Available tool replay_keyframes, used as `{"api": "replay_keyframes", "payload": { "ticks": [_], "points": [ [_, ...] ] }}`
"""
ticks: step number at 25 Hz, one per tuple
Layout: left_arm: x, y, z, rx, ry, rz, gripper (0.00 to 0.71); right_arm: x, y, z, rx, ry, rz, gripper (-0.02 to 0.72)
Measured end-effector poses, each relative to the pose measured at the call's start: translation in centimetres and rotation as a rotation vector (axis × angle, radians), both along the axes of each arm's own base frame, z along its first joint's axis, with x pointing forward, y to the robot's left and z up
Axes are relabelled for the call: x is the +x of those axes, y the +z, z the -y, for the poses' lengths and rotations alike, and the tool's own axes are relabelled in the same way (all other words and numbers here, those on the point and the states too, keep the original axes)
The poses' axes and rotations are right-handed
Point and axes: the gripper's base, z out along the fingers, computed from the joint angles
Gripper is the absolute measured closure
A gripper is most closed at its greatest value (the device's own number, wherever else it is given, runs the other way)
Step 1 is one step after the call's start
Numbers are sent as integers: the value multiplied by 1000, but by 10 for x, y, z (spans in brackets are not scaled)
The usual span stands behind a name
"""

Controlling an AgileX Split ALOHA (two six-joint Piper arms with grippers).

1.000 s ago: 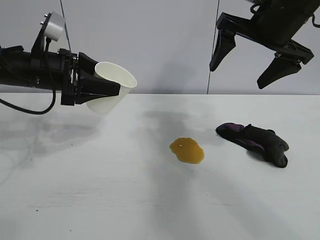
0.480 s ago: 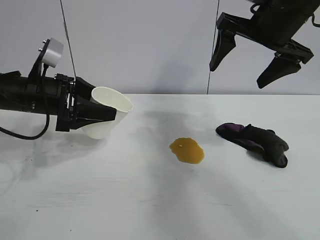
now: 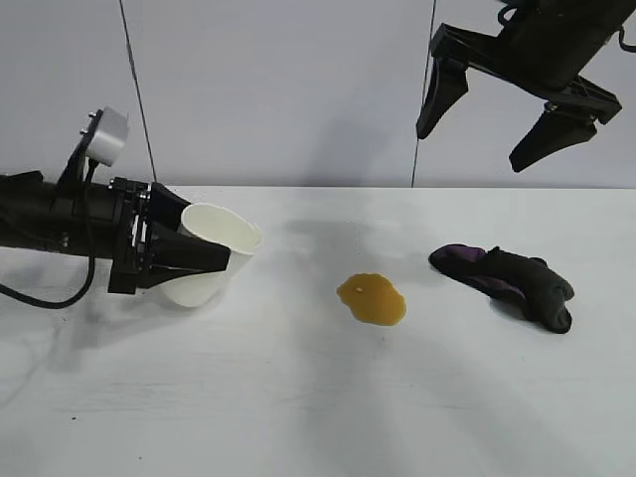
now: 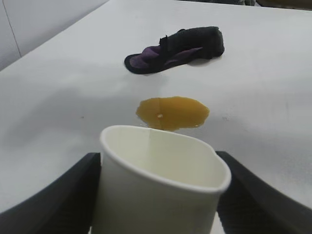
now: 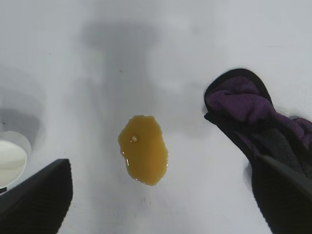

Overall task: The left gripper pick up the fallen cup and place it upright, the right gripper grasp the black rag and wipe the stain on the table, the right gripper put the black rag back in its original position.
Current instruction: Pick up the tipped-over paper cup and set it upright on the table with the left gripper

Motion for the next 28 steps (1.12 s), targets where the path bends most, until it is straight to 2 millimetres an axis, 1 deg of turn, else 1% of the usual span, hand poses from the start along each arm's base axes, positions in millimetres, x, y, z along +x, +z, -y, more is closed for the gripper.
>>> {"api": "replay_keyframes", "payload": {
  "ticks": [15,20,28],
  "points": [
    [0,0,0,-2,3,-8,245,0,0,0,2,-1,0,9],
    [-1,-8,0,-3,6,-38,245,0,0,0,2,-1,0,9],
    [-2,-10,0,-2,6,-43,245,0,0,0,5,-1,1,9]
  ]
}}
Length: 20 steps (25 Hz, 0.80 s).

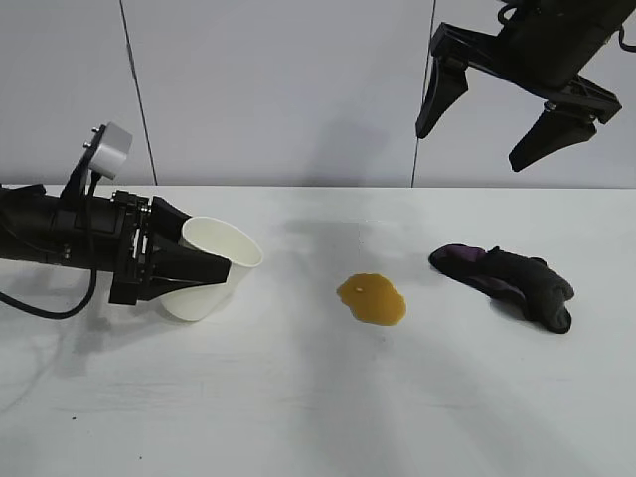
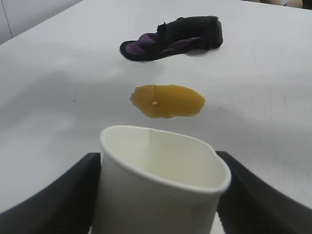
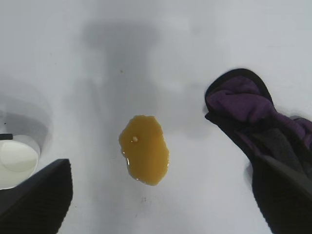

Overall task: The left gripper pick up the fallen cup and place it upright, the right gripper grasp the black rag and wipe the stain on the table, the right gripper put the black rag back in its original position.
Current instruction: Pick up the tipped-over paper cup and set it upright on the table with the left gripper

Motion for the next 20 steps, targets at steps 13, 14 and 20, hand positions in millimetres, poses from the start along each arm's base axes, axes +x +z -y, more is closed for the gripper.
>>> {"api": "replay_keyframes", "payload": {
  "ticks": [13,14,20],
  "points": [
    [0,0,0,-6,8,-23,77,0,0,0,1,0,-1,9],
    [0,0,0,-7,9,-28,58,0,0,0,1,0,-1,9],
    [1,14,0,-34,42,-92,20,-1,0,0,-1,5,-7,9]
  ]
}}
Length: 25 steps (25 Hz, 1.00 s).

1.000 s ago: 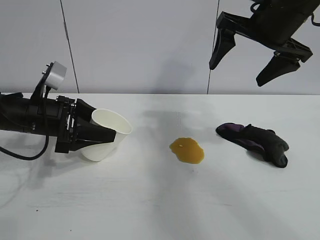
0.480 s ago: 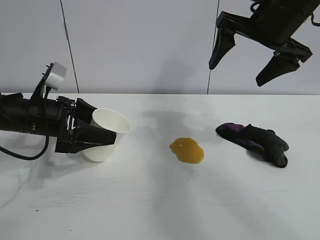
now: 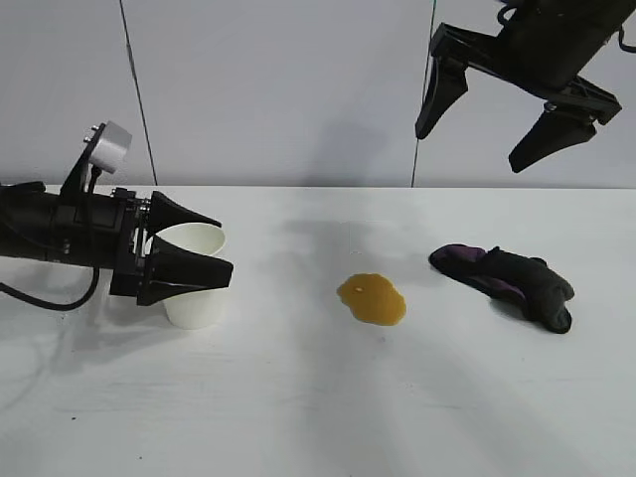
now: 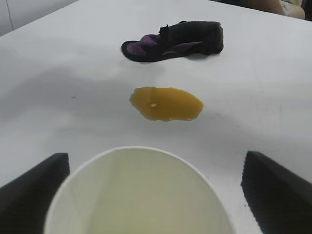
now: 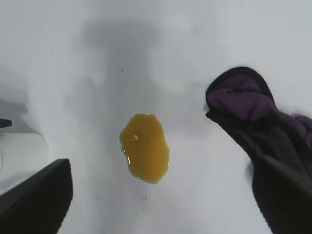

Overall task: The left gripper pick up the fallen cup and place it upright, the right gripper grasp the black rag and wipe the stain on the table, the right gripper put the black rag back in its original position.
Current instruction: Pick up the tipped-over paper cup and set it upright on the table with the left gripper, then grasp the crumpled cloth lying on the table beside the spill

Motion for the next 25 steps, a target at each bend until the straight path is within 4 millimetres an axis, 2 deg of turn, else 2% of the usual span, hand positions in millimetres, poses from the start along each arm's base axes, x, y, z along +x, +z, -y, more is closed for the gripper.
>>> {"api": "replay_keyframes", "payload": {
  "ticks": [6,9,12,15,18,23,25],
  "points": [
    [1,54,0,-78,81,-141,17,-1,0,0,-1,4,-11,9],
    [-2,88,-6,23,178,-184,17,-1,-1,0,-3,9,-12,9],
    [-4,119,-18,101,388,-267,17,-1,-1,0,-6,16,-10,9],
    [-8,147,-28,84,584,-388,17,-1,-1,0,-23,53,2,9],
    [-11,163,-29,115,659,-476,17,-2,1,0,-39,87,7,9],
    [-12,178,-7,251,694,-519,17,-1,18,-1,-71,178,16,9],
    [-11,186,0,267,703,-515,17,-2,19,2,-111,190,3,9]
  ]
}}
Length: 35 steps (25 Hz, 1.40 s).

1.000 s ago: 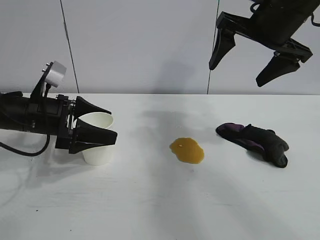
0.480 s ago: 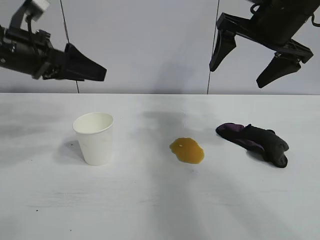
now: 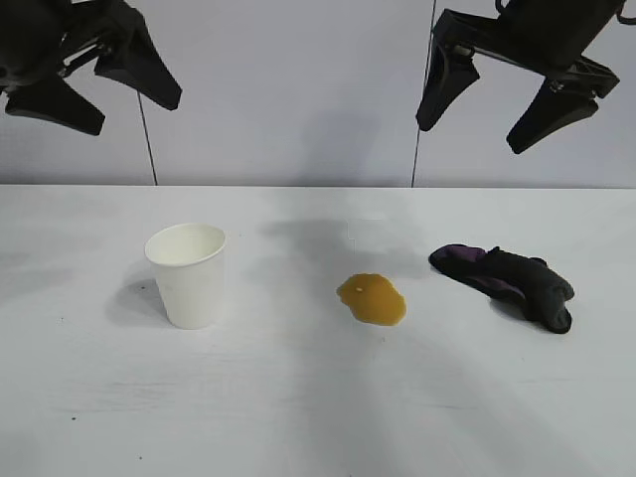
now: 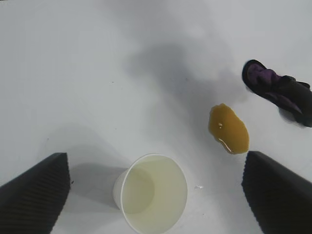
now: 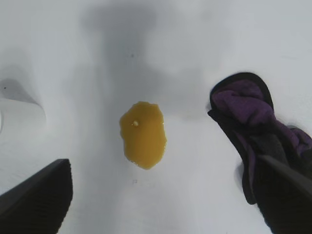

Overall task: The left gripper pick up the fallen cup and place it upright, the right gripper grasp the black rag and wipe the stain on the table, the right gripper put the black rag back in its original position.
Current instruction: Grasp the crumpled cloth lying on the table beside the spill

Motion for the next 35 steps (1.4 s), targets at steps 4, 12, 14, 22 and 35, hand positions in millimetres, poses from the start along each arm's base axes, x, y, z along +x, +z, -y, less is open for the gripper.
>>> {"api": "replay_keyframes", "payload": {
  "ticks": [4,12,14,22,35],
  "points": [
    [-1,4,1,10,9,-28,17,-2,-6,11,-121,-44,-48,9],
    [3,-9,6,-16,17,-80,17,14,-42,16,-205,-58,-79,29],
    [6,-15,7,-21,21,-94,17,20,-64,16,-214,-55,-123,33],
    [13,-37,9,-15,24,-151,17,30,-111,15,-236,-66,-208,50],
    [14,-34,13,-84,58,-154,17,35,-139,20,-289,-121,-251,638]
  ]
}}
